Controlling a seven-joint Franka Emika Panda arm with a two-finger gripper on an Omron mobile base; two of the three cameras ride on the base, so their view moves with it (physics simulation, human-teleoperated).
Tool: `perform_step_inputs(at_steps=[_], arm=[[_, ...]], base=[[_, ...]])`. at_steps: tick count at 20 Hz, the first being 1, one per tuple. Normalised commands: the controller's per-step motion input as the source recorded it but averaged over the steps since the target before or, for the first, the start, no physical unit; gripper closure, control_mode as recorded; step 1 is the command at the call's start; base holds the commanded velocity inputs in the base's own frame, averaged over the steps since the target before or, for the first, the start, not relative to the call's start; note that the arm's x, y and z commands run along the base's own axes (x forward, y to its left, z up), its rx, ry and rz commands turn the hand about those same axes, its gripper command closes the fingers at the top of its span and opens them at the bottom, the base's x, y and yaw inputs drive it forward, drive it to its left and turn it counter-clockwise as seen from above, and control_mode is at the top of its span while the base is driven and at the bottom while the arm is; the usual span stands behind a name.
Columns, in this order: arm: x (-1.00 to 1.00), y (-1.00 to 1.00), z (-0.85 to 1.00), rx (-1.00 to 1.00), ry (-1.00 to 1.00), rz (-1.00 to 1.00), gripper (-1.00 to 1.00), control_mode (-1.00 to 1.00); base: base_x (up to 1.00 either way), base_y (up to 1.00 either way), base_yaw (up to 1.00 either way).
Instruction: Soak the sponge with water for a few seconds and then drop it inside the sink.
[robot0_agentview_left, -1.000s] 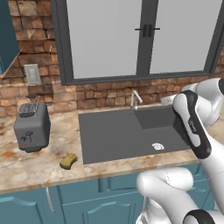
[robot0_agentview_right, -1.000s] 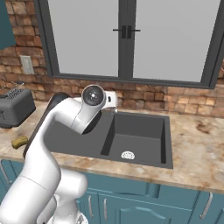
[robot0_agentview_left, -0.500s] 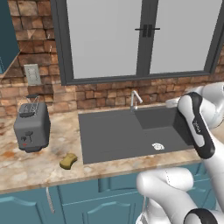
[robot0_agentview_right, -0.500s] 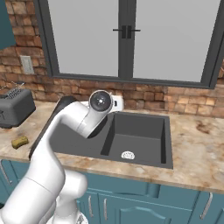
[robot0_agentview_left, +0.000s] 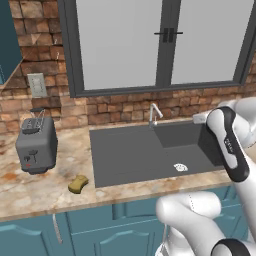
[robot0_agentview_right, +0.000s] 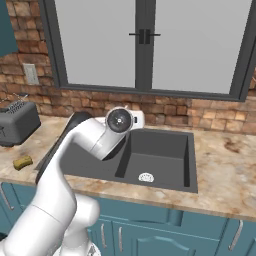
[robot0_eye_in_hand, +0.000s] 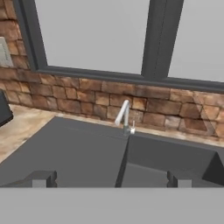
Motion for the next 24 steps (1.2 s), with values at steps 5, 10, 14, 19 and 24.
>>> perform_step_inputs(at_steps=[5, 10, 14, 19, 24], arm=[[0.06, 0.00, -0.27, 0.00, -0.08, 0.00, -1.00, -1.00], [0.03, 0.00, -0.24, 0.00, -0.06, 0.00, -1.00, -1.00], [0.00, 0.00, -0.13, 0.00, -0.02, 0.00, -1.00, -1.00], [0.04, -0.11, -0.04, 0.00, 0.00, 0.03, -1.00, -1.00], [0.00, -0.30, 0.00, 0.00, 0.00, 0.11, -1.00, -1.00]], base=[[0.00, 0.00, 0.00], [0.00, 0.00, 0.00], [0.00, 0.00, 0.00], [0.00, 0.00, 0.00], [0.00, 0.00, 0.00]])
